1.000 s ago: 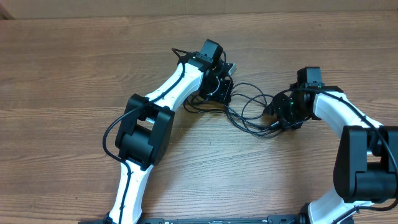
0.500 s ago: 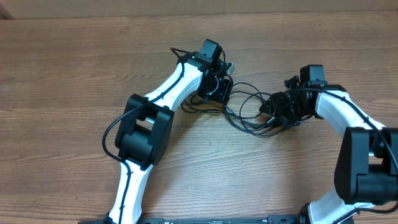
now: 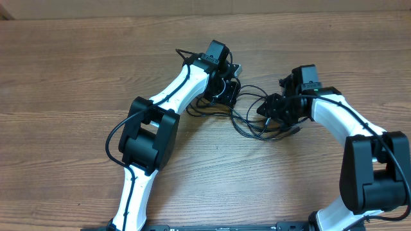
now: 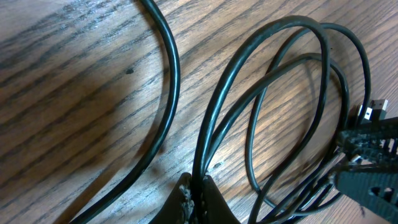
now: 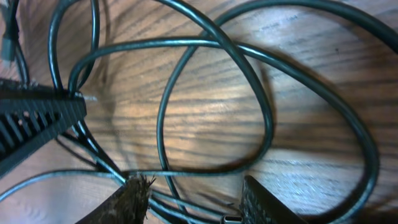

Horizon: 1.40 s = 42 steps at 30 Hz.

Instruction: Untangle cables

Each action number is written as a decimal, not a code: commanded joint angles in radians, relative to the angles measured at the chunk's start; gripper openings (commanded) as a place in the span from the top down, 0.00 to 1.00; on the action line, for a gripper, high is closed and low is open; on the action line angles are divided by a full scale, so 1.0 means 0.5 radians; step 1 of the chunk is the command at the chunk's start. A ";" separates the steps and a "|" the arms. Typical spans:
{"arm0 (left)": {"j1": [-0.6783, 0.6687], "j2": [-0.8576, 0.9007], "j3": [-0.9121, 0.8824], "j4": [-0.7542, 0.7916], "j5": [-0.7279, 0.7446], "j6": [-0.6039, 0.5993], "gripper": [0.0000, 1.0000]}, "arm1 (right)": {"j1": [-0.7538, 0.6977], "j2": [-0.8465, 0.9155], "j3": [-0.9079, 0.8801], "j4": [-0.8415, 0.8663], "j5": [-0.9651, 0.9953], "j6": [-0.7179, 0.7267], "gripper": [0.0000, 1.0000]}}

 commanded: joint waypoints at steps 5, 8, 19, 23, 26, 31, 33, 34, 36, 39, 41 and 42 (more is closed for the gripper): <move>0.021 0.033 0.031 0.002 -0.011 -0.019 0.96 | 0.134 -0.049 -0.017 0.072 0.201 0.154 0.53; 0.021 0.033 0.031 0.002 -0.011 -0.019 0.96 | 0.158 -0.049 -0.017 0.102 0.288 0.156 0.62; 0.021 0.033 0.031 0.005 -0.011 -0.020 0.96 | 0.159 -0.049 -0.024 -0.274 0.287 0.212 0.95; 0.021 0.033 0.031 0.008 -0.011 -0.031 0.96 | 0.159 -0.049 -0.025 -0.392 0.288 0.212 0.96; 0.021 0.033 0.031 0.007 -0.011 -0.060 0.96 | 0.159 -0.049 -0.026 -0.454 0.287 0.212 0.96; 0.021 0.033 0.031 0.009 -0.012 -0.104 0.96 | 0.161 -0.049 -0.068 -0.523 0.287 0.213 0.96; 0.021 0.033 0.031 0.012 -0.012 -0.103 0.96 | 0.163 -0.049 -0.122 -0.523 0.287 0.217 0.96; 0.021 0.033 0.031 0.014 -0.011 -0.103 0.96 | 0.163 -0.049 -0.154 -0.519 0.287 0.240 0.96; 0.021 0.033 0.031 0.017 -0.012 -0.103 0.96 | 0.163 -0.049 -0.224 -0.503 0.287 0.291 0.96; 0.024 0.033 0.031 0.017 -0.013 -0.103 0.96 | 0.163 -0.049 -0.314 -0.490 0.285 0.380 0.96; 0.030 0.033 0.031 0.016 -0.014 -0.103 0.96 | 0.163 -0.049 -0.338 -0.512 0.285 0.414 0.96; 0.035 0.033 0.031 0.016 -0.013 -0.103 0.96 | 0.166 -0.050 -0.337 -0.528 0.285 0.414 0.96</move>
